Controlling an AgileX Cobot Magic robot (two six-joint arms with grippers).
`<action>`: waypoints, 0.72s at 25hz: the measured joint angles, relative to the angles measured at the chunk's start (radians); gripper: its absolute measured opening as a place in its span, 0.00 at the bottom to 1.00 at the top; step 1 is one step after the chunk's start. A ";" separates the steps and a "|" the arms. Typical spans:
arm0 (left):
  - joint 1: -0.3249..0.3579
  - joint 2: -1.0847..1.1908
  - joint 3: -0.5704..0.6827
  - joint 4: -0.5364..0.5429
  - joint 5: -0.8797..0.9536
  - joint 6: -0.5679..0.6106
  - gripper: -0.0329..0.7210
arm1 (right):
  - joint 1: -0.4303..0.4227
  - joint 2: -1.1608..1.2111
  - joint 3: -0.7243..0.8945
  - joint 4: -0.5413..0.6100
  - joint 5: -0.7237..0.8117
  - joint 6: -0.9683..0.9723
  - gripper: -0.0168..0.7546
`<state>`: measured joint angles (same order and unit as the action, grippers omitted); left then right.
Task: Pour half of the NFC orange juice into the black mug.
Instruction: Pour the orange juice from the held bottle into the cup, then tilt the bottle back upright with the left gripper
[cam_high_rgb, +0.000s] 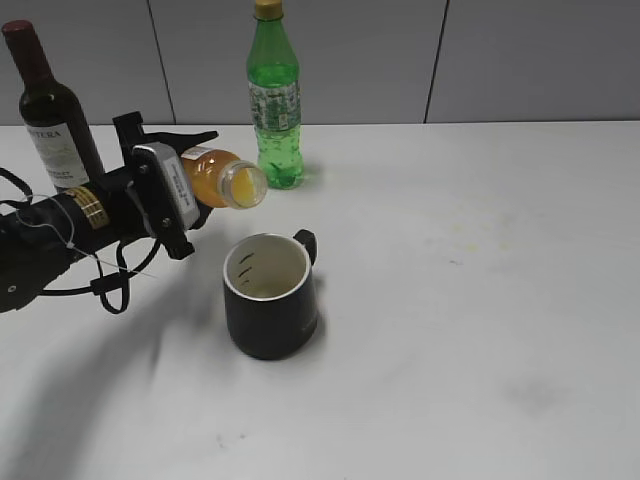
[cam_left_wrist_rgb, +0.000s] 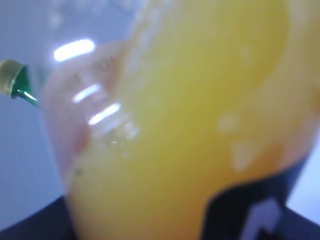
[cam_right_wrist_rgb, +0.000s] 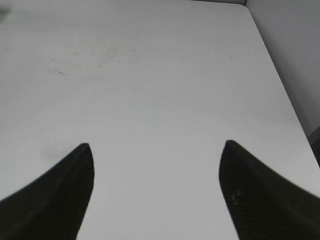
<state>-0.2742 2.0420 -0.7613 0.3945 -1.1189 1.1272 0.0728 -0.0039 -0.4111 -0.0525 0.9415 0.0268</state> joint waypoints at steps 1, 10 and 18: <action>0.000 0.000 0.000 0.000 0.000 0.013 0.67 | 0.000 0.000 0.000 0.000 0.000 0.000 0.79; 0.001 0.000 0.000 -0.036 -0.008 0.081 0.67 | 0.000 0.000 0.000 0.000 0.000 0.000 0.79; 0.002 0.000 0.000 -0.047 -0.011 0.135 0.67 | 0.000 0.000 0.000 0.000 0.000 0.000 0.79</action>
<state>-0.2724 2.0420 -0.7613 0.3471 -1.1299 1.2621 0.0728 -0.0039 -0.4111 -0.0525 0.9415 0.0268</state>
